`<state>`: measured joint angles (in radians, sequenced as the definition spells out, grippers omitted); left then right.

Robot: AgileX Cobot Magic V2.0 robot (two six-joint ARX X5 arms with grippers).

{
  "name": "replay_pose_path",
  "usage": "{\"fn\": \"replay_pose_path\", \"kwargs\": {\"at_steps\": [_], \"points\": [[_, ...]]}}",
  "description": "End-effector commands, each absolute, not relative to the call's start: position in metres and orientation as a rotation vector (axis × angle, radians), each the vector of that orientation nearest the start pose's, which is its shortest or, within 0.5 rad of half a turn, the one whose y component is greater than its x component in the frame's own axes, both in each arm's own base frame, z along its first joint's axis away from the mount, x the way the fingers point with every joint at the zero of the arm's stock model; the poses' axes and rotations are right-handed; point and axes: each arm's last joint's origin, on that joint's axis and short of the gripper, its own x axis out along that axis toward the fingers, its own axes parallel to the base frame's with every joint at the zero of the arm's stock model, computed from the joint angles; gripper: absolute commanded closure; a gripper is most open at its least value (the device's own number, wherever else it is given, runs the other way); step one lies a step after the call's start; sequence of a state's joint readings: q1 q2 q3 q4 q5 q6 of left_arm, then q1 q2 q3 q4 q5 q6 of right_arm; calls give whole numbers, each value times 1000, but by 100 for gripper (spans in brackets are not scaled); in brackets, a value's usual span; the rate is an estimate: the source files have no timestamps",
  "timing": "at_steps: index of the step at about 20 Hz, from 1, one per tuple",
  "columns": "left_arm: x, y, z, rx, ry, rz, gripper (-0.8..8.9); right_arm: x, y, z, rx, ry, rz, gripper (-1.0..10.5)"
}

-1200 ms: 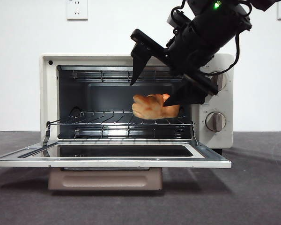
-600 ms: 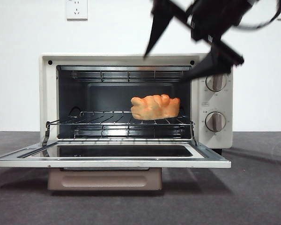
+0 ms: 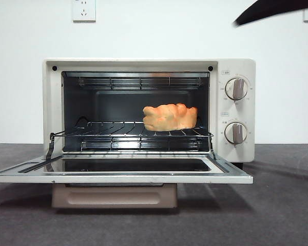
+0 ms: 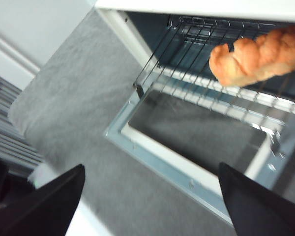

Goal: The left arm flap open the oven, the right arm pick bread and place it into oven, the left arm flap close the oven

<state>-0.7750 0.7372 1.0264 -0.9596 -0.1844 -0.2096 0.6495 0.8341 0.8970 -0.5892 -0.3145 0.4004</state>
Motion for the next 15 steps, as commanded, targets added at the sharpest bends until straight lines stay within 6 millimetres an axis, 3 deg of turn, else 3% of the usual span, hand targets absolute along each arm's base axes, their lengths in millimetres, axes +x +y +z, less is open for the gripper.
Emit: {"fn": "replay_pose_path", "kwargs": {"at_steps": [1, 5, 7, 12, 15], "points": [[102, -89, 351, 112, 655, -573, 801, 109, 95, 336, 212, 679, 850, 515], [129, -94, 342, 26, 753, -629, 801, 86, 77, 339, 208, 675, 850, 515], [152, -88, 332, -61, 848, -666, 801, 72, 67, 341, 212, 656, 855, 515], [205, -50, 301, -305, 1006, -587, 801, 44, 44, 348, 210, 630, 830, 515], [215, -33, 276, -380, 1048, -507, 801, 32, 32, 362, 165, 615, 758, 515]]}}
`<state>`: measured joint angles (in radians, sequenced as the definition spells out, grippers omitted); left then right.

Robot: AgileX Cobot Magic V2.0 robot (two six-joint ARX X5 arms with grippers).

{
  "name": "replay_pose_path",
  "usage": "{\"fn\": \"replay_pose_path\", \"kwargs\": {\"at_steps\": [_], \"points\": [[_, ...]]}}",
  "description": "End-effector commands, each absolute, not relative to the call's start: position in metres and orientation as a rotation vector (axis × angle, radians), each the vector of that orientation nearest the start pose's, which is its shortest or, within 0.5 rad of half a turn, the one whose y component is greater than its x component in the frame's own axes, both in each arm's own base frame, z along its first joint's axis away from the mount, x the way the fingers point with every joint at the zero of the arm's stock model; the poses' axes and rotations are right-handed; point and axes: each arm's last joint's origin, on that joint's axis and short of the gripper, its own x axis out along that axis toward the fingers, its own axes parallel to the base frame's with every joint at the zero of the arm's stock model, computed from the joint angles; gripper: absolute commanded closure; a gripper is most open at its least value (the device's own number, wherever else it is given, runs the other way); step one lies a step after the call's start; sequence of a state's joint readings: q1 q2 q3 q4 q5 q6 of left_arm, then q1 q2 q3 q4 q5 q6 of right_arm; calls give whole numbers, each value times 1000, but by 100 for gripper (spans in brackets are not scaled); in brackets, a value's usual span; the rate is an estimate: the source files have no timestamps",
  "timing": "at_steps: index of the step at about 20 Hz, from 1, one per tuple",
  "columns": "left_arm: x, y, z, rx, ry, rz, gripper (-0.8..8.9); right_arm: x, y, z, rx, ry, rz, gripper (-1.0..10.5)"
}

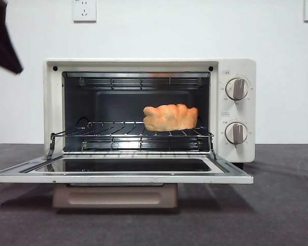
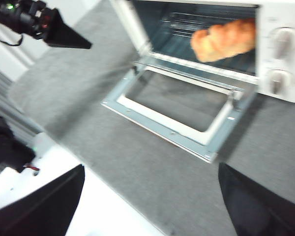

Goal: The left arm flap open the oven, the right arm pick bread and place it into oven, the left arm flap close the oven

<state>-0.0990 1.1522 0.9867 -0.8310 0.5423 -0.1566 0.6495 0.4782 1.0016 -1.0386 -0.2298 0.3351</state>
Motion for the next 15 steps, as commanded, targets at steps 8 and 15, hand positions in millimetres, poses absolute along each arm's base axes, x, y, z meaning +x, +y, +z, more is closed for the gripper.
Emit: {"fn": "replay_pose_path", "kwargs": {"at_steps": [8, 15], "points": [[205, -18, 186, -600, 1145, -355, 801, 18, 18, 391, 153, 491, 707, 515], [199, -15, 150, -662, 1252, -302, 801, 18, 18, 391, 164, 493, 685, 515]]}}
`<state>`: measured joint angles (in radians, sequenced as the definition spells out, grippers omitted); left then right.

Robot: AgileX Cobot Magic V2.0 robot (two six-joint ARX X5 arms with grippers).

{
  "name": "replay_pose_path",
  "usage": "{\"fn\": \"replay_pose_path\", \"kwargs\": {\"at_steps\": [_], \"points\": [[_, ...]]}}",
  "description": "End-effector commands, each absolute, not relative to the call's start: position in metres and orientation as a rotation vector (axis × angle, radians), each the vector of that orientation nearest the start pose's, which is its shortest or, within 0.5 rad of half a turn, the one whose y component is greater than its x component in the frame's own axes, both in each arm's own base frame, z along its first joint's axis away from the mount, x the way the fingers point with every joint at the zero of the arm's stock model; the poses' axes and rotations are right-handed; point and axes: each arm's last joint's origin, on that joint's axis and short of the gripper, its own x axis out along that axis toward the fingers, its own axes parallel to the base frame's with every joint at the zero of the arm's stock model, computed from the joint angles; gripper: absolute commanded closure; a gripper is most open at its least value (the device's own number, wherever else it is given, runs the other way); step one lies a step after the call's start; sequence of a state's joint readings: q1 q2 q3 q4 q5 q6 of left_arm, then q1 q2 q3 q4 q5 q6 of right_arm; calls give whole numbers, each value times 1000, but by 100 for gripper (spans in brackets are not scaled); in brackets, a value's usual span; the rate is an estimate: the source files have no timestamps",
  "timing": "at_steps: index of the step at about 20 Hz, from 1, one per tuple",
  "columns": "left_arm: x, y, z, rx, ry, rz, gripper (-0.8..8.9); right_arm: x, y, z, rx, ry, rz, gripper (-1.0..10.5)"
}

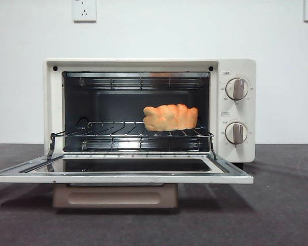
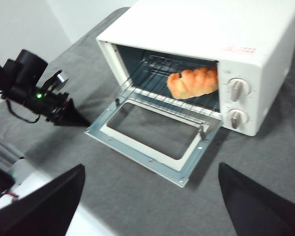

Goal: The left arm flap open the oven, the right arm pick bread and place it into oven, the left arm flap close the oven

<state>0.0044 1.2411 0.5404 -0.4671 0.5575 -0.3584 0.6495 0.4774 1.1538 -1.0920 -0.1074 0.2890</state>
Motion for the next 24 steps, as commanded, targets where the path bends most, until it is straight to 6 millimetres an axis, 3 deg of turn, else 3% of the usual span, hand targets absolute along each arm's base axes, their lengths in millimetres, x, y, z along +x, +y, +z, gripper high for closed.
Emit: {"fn": "replay_pose_path", "kwargs": {"at_steps": [1, 7, 15, 19, 24], "points": [[200, -17, 147, -687, 1269, -338, 801, 18, 18, 391, 166, 493, 685, 515], [204, -25, 137, -697, 1319, -397, 801, 18, 18, 391, 176, 496, 679, 515], [204, -29, 139, -735, 1315, -478, 801, 18, 18, 391, 178, 497, 677, 515], [212, -31, 147, -808, 1266, -561, 801, 18, 18, 391, 184, 499, 673, 515], [230, -32, 173, -812, 1188, -618, 800, 18, 18, 391, 199, 504, 670, 515]]}}
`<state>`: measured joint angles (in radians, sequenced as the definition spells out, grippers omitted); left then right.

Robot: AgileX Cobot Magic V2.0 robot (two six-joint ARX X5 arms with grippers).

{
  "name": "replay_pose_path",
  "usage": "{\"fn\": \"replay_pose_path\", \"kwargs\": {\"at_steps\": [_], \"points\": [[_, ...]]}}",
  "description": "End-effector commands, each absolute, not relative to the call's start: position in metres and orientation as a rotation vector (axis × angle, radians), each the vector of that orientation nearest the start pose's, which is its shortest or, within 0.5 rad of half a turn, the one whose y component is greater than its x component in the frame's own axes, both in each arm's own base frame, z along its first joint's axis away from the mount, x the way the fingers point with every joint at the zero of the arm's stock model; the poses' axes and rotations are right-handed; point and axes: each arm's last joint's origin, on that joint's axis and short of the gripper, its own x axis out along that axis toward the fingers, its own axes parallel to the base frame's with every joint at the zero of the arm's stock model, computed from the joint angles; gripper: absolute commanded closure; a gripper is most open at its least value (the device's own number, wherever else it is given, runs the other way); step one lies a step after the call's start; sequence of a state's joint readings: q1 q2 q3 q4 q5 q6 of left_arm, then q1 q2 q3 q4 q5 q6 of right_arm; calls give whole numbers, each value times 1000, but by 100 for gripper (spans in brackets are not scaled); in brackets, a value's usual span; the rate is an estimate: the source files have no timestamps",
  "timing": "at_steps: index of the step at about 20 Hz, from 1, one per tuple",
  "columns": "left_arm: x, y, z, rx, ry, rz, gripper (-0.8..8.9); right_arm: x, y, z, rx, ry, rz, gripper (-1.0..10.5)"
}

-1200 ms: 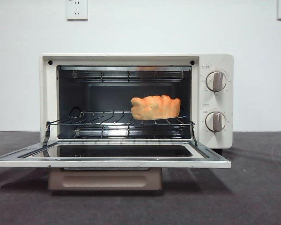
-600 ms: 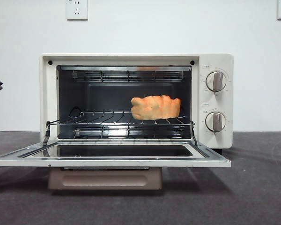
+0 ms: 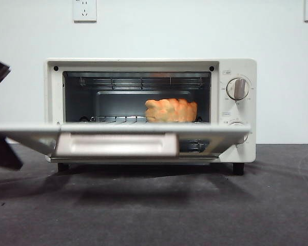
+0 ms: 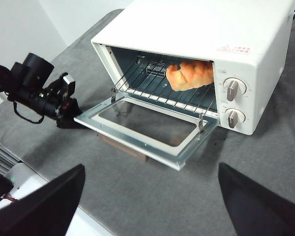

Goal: The left arm flap open the oven, the right arm pick bread and place it into oven, the left arm flap close the oven

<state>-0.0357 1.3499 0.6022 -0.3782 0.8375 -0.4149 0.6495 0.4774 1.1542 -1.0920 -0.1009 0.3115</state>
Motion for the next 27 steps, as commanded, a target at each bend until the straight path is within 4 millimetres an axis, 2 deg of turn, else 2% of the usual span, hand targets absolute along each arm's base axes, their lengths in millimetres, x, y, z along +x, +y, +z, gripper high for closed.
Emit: {"fn": "replay_pose_path", "kwargs": {"at_steps": [1, 7, 10, 14, 17, 21, 27], "points": [[235, -32, 179, -809, 1168, -623, 800, 18, 18, 391, 202, 505, 669, 515], [265, -33, 225, -745, 969, -637, 798, 18, 18, 391, 202, 505, 668, 515], [274, -32, 240, -733, 883, -593, 798, 18, 18, 391, 202, 505, 668, 515], [279, -32, 248, -765, 822, -603, 798, 18, 18, 391, 203, 505, 668, 515], [277, -32, 254, -760, 802, -615, 798, 18, 18, 391, 203, 505, 669, 515], [265, -32, 272, -690, 719, -656, 798, 19, 18, 391, 203, 502, 669, 515], [235, -31, 307, -576, 567, -722, 798, 21, 20, 399, 213, 415, 677, 515]]}}
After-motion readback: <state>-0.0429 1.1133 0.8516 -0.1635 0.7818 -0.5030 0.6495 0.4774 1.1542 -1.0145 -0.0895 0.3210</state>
